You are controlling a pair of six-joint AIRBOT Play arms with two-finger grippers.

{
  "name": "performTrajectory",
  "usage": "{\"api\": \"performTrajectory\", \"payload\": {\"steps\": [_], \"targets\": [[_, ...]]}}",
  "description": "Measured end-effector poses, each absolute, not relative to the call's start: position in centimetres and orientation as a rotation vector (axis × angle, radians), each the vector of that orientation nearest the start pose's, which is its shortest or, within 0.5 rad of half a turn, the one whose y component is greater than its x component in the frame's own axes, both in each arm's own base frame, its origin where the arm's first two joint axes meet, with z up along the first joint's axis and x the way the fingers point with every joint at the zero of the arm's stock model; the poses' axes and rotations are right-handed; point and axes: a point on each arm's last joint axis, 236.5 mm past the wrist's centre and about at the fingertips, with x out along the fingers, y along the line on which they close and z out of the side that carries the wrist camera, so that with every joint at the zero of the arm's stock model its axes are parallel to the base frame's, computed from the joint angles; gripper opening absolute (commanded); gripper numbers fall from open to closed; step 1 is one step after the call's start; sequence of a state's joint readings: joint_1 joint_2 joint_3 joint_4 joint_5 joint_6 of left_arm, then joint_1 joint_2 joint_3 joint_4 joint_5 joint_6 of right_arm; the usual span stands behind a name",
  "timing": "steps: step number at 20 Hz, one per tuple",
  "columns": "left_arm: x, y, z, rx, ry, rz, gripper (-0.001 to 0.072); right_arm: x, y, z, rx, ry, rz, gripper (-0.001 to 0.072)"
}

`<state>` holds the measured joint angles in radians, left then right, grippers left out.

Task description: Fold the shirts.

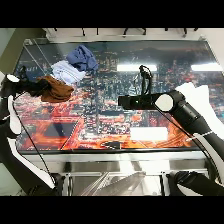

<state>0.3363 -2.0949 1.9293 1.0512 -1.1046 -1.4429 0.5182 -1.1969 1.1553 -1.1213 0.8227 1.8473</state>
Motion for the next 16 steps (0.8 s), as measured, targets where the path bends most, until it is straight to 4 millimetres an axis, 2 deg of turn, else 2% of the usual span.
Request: {"api": "performTrajectory", "payload": {"steps": [1,4,8,11,13,16], "targets": [[57.9,8.3,-8.5,-0.588,1.141,-0.059,0.0014,35.2,28.7,9.5,0.446,1.037,0.521,0.0037],[58.0,7.1,-7.8,-0.580,1.154,-0.108,0.0013,35.1,28.7,9.5,0.446,1.037,0.521,0.0037],[56.9,7.2,-2.9,-0.498,1.128,-0.134,0.0013,35.2,28.7,9.5,0.446,1.037,0.521,0.0037],[54.4,7.4,1.2,-0.429,1.120,-0.121,0.0013,35.2,28.7,9.5,0.446,1.037,0.521,0.0037],[52.0,7.0,3.4,-0.399,1.127,-0.115,0.0014,35.1,28.8,9.6,0.451,1.038,0.523,0.0037],[47.6,4.7,5.5,-0.371,1.159,-0.137,0.0014,34.7,29.2,9.8,0.478,1.053,0.534,0.0037]]}}
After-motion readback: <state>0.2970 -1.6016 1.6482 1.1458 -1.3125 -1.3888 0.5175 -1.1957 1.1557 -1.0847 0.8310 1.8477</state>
